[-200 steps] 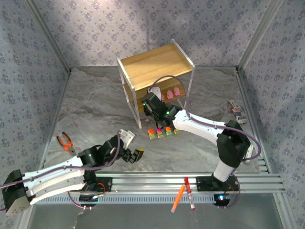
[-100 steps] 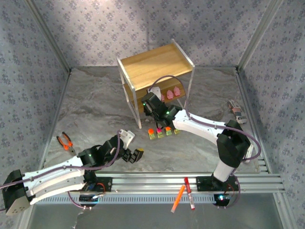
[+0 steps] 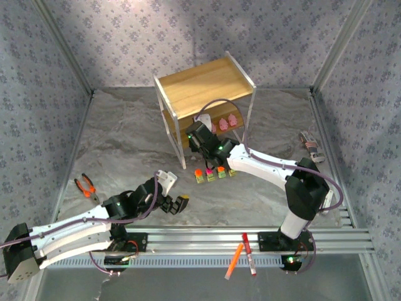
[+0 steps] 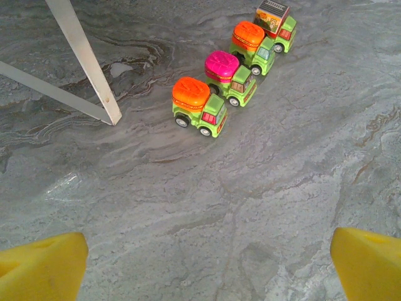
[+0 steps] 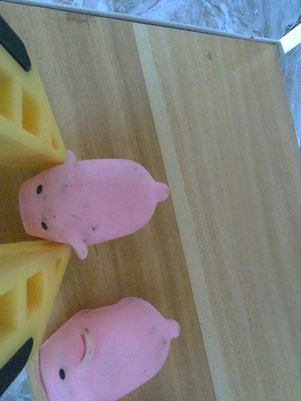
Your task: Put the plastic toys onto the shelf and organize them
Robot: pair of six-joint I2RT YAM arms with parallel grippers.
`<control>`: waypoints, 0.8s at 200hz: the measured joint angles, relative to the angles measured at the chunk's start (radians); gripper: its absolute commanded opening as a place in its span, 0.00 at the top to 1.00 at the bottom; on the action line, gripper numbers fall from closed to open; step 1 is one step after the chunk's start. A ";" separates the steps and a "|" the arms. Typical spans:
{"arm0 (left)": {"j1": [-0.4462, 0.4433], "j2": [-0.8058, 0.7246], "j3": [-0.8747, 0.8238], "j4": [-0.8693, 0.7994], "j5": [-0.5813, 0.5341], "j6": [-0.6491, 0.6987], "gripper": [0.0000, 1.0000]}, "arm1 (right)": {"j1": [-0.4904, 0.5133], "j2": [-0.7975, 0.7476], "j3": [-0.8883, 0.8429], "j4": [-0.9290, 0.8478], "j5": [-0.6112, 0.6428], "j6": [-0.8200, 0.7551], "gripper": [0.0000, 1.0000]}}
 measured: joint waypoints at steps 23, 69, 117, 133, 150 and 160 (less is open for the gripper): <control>0.000 0.000 0.000 0.000 0.000 0.000 0.01 | 0.000 0.000 0.000 0.000 0.000 0.000 0.64; 0.000 0.000 0.000 0.000 0.000 0.000 0.01 | 0.000 0.000 0.000 0.000 0.001 0.000 0.62; 0.000 0.000 0.000 0.000 0.000 0.000 0.01 | 0.001 -0.005 0.000 -0.001 0.002 -0.005 0.60; 0.000 0.000 0.000 0.000 0.000 0.000 0.01 | 0.001 -0.007 0.000 -0.002 0.004 -0.008 0.60; 0.000 0.000 0.000 0.000 0.000 0.000 0.01 | 0.001 -0.009 0.000 -0.003 0.004 -0.008 0.60; 0.000 0.000 0.000 0.000 0.000 0.000 0.01 | 0.001 -0.010 0.000 -0.003 0.007 -0.008 0.60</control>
